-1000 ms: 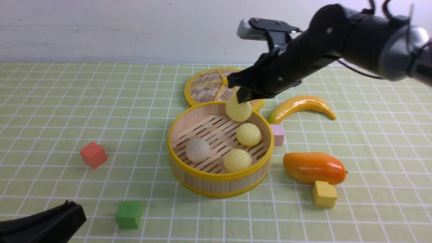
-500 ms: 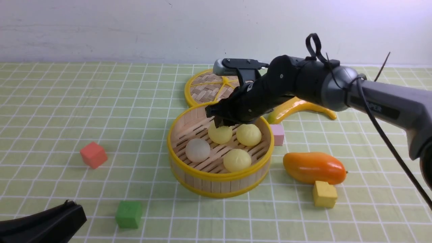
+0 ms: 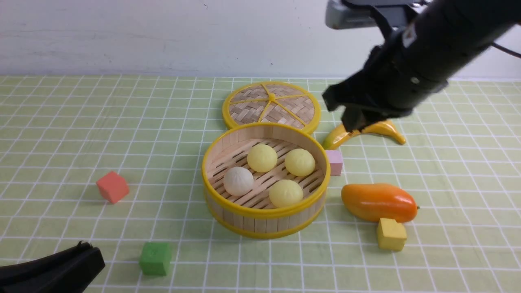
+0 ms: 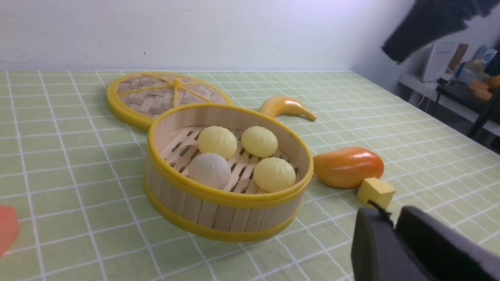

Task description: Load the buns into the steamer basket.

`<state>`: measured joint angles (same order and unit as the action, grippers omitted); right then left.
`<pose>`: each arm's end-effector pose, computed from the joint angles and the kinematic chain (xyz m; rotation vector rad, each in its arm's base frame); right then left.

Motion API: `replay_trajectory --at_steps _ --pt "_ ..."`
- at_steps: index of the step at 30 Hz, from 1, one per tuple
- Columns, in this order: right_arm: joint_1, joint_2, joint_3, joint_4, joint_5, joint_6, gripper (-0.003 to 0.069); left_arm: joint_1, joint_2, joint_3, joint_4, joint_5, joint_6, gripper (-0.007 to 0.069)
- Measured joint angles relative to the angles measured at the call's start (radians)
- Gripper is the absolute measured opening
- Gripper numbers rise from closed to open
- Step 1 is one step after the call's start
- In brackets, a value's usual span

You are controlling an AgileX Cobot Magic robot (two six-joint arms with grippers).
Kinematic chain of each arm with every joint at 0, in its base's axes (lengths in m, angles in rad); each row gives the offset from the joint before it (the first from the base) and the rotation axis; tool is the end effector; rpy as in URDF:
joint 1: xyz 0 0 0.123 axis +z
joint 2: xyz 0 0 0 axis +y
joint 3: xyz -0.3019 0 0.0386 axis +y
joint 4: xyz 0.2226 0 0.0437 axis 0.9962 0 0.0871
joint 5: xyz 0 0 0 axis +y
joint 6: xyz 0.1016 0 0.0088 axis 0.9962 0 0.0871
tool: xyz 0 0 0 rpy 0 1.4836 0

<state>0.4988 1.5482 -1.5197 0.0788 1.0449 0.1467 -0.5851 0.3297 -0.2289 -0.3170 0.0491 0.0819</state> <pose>0.2704 0.1552 0.3782 -0.4294 2.5549 0.3456 0.0446 -0.0314 0.2721 0.3029 1.6421 -0.6382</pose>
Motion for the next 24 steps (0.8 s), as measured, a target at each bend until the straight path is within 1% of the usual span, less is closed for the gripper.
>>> replay_trajectory --at_steps 1,2,5,8,10,13,19,21,22,24 --pt "0.004 -0.052 0.064 -0.01 -0.01 0.02 0.0008 0.0 0.0 0.0 0.0 0.0 0.0 0.0076" --pt "0.006 -0.085 0.105 -0.015 -0.014 0.037 -0.001 0.0 0.0 0.0 0.0 0.0 0.0 0.0078" --pt "0.009 -0.189 0.224 -0.025 -0.022 0.056 -0.002 0.0 0.0 0.0 0.0 0.0 0.0 0.0081" --pt "0.009 -0.303 0.322 -0.025 0.035 0.061 -0.002 0.0 0.0 0.0 0.0 0.0 0.0 0.0084" --pt "0.009 -0.334 0.346 -0.025 0.072 0.061 -0.002 0.0 0.0 0.0 0.0 0.0 0.0 0.0085" --pt "0.009 -0.397 0.364 -0.022 0.18 0.061 -0.002 0.0 0.0 0.0 0.0 0.0 0.0 0.0089" --pt "0.009 -0.446 0.365 -0.03 0.201 0.061 -0.0018 0.0 0.0 0.0 0.0 0.001 0.0 0.0089" --pt "-0.009 -0.491 0.4 -0.044 0.185 0.052 -0.0018 0.0 0.0 0.0 0.0 0.001 0.0 0.0089" --pt "-0.032 -0.534 0.438 -0.043 0.147 0.031 -0.002 0.0 0.0 0.0 0.0 0.001 0.0 0.0089" --pt "-0.103 -0.664 0.563 -0.023 -0.014 -0.051 -0.002 0.0 0.0 0.0 0.0 0.001 0.0 0.0089"
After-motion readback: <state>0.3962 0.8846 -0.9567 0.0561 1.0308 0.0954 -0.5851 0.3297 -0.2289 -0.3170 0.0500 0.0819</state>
